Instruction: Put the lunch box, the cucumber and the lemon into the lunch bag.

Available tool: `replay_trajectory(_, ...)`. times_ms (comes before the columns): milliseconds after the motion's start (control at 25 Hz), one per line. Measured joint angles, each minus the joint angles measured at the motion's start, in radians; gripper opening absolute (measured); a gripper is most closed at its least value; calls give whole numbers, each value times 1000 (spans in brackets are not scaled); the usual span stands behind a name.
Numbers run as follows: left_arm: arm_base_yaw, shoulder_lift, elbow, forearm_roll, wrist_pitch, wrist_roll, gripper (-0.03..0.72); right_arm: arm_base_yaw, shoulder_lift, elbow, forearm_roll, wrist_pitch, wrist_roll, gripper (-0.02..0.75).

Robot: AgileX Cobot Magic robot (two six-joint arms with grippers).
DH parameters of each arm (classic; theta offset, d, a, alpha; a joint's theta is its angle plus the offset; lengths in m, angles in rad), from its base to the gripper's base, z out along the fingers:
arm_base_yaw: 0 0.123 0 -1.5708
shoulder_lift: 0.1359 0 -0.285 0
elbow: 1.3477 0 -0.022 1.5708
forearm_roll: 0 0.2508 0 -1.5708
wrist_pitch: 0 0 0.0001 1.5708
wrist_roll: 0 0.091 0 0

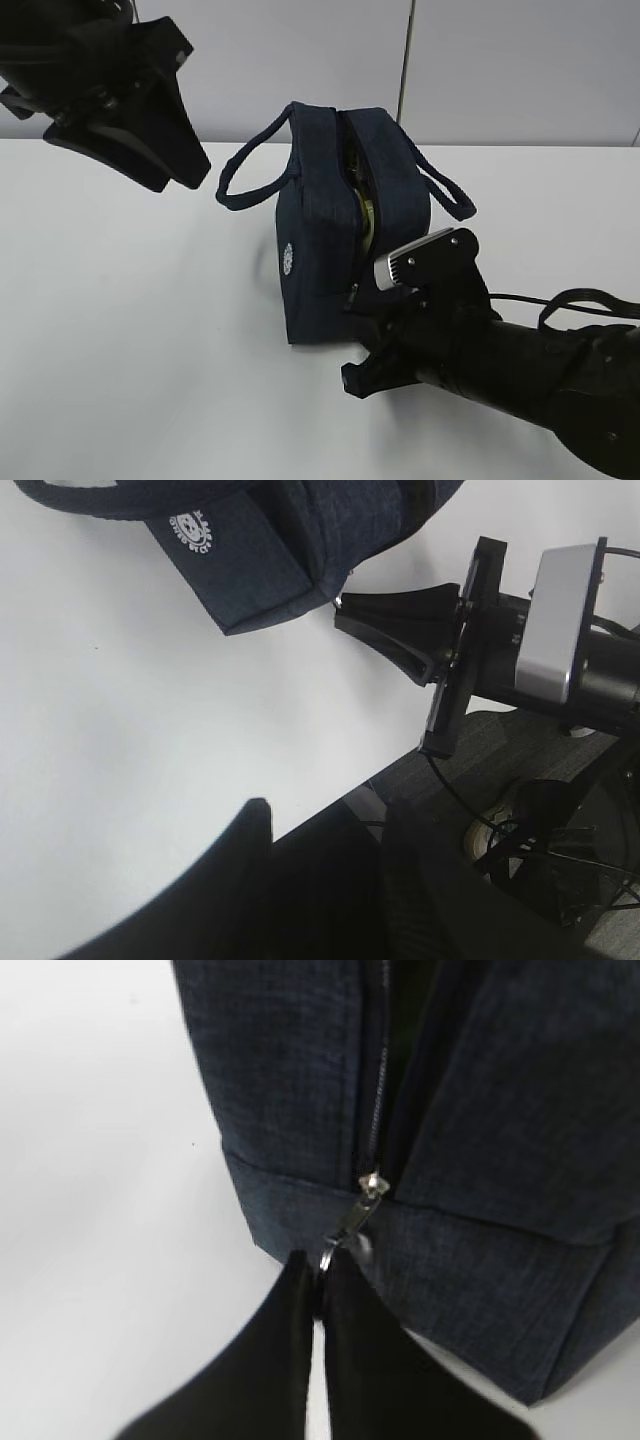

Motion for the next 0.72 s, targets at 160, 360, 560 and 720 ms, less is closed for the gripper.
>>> replay_trajectory(160, 0, 0, 0, 0, 0, 0, 249, 0, 0, 0, 0, 29, 0, 0)
replay_trajectory(360, 0, 0, 0, 0, 0, 0, 249, 0, 0, 0, 0, 55, 0, 0)
replay_trajectory(560, 0, 0, 0, 0, 0, 0, 249, 0, 0, 0, 0, 58, 0, 0)
replay_trajectory(720, 0, 0, 0, 0, 0, 0, 249, 0, 0, 0, 0, 47, 0, 0)
